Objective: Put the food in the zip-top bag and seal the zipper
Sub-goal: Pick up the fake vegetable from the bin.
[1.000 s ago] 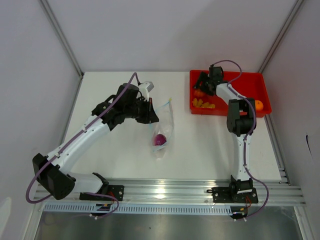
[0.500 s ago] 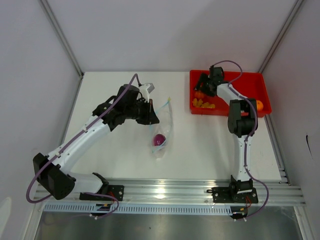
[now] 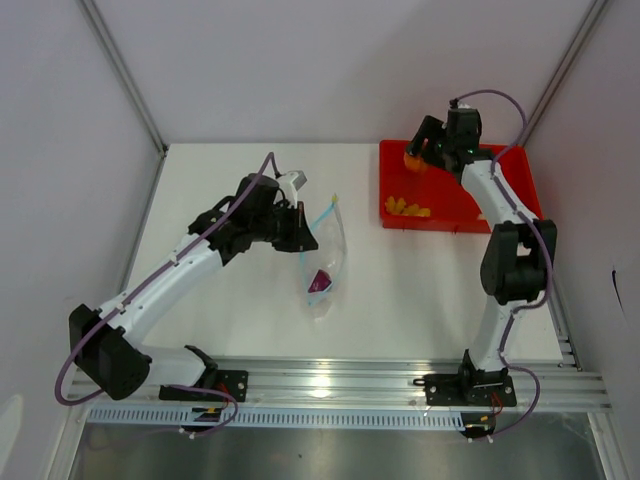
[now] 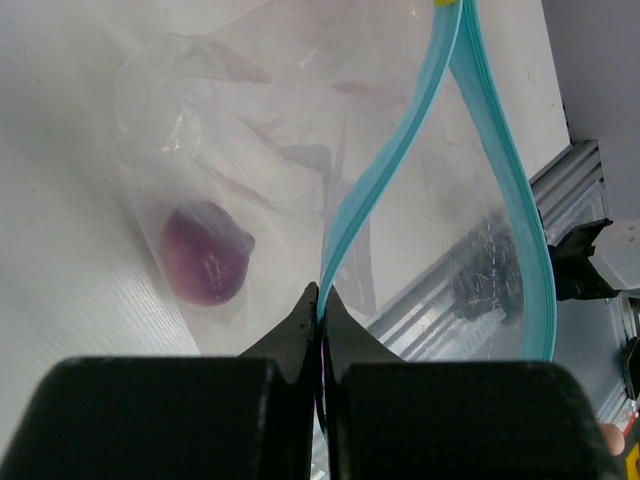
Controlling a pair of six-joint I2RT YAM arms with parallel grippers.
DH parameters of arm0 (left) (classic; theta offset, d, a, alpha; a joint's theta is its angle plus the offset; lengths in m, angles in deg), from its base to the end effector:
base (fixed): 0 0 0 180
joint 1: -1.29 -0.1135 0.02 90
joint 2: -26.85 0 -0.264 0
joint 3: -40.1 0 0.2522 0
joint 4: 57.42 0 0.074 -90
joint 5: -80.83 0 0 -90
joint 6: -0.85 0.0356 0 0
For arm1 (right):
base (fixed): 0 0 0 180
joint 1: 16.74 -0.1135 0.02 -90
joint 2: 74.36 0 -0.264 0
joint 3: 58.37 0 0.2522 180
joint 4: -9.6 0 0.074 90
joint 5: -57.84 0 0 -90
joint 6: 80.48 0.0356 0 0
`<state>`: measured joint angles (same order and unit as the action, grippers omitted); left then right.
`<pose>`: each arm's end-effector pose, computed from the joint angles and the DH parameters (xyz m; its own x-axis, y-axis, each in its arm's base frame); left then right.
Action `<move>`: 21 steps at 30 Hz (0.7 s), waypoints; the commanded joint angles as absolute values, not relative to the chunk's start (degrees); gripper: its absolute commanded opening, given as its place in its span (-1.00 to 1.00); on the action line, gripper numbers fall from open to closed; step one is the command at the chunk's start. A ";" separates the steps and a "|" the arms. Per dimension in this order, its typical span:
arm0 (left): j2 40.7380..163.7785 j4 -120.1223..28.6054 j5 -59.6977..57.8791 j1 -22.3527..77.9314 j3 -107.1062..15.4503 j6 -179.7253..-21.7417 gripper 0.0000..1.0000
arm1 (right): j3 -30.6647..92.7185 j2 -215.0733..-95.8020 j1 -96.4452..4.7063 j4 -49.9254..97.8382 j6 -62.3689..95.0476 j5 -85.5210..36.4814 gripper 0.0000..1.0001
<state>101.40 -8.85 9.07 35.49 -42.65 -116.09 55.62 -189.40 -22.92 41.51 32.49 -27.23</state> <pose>0.2265 -0.1674 0.3341 -0.8088 0.0294 -0.5873 0.4090 0.7457 -0.5259 0.4727 0.0543 0.2885 -0.5678 0.3296 -0.7543 0.0463 0.9277 0.3705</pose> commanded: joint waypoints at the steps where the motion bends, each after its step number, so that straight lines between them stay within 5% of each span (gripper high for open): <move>1: 99.10 -10.70 8.76 34.78 -43.00 -117.45 -0.99 | 51.57 -178.00 -25.87 39.53 32.64 -26.97 -0.77; 9: 99.97 -10.96 10.07 34.86 -44.32 -118.60 -0.99 | 44.35 -159.20 -41.60 42.26 26.76 -35.06 -0.75; 21: 101.38 -10.08 10.52 34.86 -45.90 -118.16 -0.99 | 34.42 -146.69 -65.42 45.16 24.82 -45.08 -0.72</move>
<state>101.13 -9.07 9.38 35.22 -42.89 -117.71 36.89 -148.70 -62.28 44.70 25.56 -40.46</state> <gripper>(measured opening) 0.003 0.763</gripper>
